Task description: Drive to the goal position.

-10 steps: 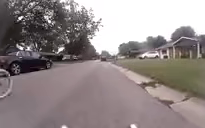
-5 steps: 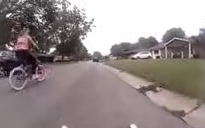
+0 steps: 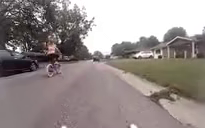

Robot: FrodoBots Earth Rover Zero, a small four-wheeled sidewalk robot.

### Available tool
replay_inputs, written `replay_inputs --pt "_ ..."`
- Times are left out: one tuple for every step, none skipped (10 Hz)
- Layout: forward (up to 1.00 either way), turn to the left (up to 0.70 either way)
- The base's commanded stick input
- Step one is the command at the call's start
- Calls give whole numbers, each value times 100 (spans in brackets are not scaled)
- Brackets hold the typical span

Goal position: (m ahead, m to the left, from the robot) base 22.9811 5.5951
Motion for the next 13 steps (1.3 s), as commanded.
replay_inputs --pt "100 0" --pt "100 0" --pt "100 0" --pt "100 0" --pt "100 0" --pt "100 0" --pt "100 0" --pt "100 0" --pt "100 0" --pt "100 0" --pt "100 0" --pt "100 0" --pt "100 0"
